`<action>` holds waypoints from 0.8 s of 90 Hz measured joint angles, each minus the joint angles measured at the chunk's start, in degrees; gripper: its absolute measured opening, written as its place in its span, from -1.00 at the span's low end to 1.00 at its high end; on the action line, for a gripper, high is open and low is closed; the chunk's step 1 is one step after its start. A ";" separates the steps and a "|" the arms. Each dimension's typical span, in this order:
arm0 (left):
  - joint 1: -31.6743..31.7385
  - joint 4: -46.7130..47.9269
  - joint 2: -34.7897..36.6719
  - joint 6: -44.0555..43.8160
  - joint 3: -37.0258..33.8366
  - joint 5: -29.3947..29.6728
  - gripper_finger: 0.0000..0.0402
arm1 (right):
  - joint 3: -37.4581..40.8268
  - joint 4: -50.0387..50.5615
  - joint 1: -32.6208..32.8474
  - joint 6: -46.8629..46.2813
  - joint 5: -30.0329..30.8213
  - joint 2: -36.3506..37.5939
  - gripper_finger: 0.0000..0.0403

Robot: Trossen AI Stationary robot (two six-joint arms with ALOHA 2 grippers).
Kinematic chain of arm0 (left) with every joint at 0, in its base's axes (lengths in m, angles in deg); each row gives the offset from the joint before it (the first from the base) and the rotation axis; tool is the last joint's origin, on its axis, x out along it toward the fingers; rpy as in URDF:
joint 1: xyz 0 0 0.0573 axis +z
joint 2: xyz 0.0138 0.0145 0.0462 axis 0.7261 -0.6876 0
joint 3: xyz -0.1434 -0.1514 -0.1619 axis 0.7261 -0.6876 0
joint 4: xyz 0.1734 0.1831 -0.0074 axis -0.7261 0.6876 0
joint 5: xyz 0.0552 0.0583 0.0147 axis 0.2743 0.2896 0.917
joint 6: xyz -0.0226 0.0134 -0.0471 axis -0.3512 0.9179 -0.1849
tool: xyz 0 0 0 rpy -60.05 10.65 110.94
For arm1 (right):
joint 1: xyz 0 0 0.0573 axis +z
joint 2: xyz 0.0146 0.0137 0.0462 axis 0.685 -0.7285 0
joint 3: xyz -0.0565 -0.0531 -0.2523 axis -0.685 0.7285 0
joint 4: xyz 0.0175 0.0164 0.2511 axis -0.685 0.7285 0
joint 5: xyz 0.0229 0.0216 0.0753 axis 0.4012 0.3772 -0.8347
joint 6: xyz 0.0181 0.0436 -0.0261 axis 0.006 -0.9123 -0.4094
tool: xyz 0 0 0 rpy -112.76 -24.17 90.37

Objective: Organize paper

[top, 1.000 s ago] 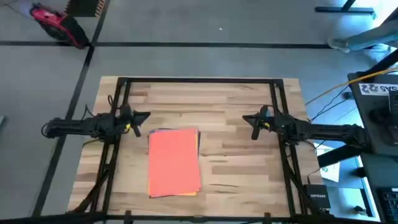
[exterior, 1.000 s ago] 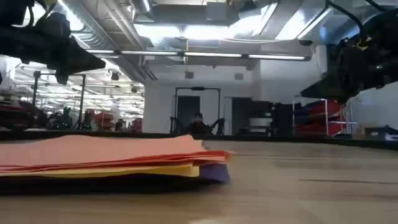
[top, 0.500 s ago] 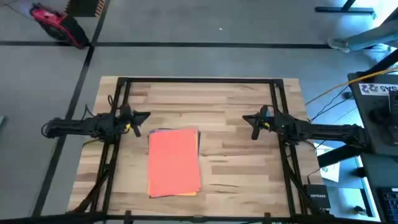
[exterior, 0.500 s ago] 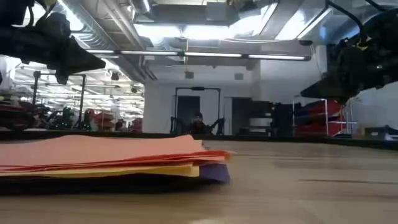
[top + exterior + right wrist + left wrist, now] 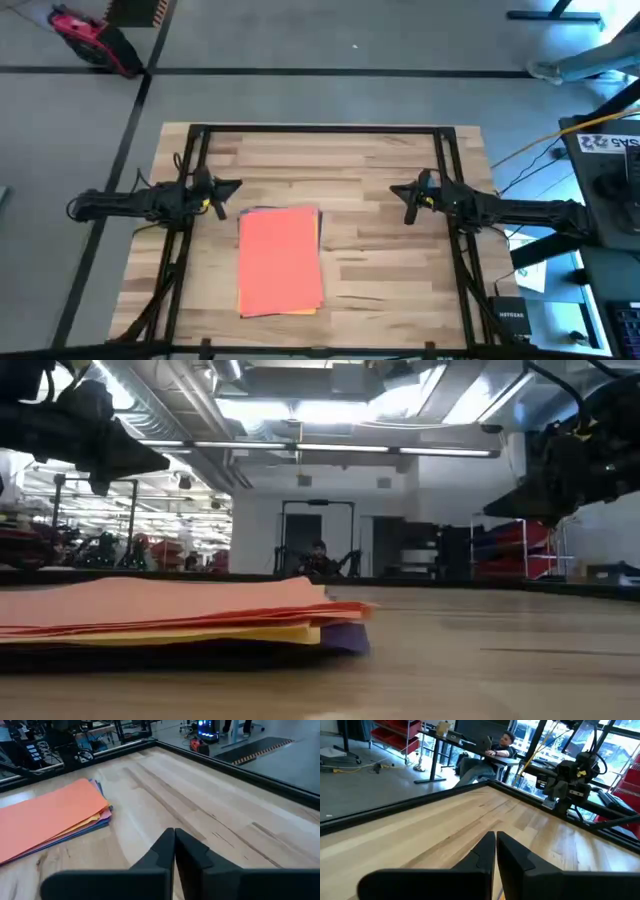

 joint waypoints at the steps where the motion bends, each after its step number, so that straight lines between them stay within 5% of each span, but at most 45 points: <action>1: 0.00 0.00 0.00 0.00 0.00 0.00 -1.00 | 0.00 0.00 0.00 -0.01 0.00 0.00 -1.00; 72: 0.00 0.01 0.00 0.00 -0.02 0.00 -1.00 | 0.00 -0.57 0.00 -2.87 2.62 0.00 -1.00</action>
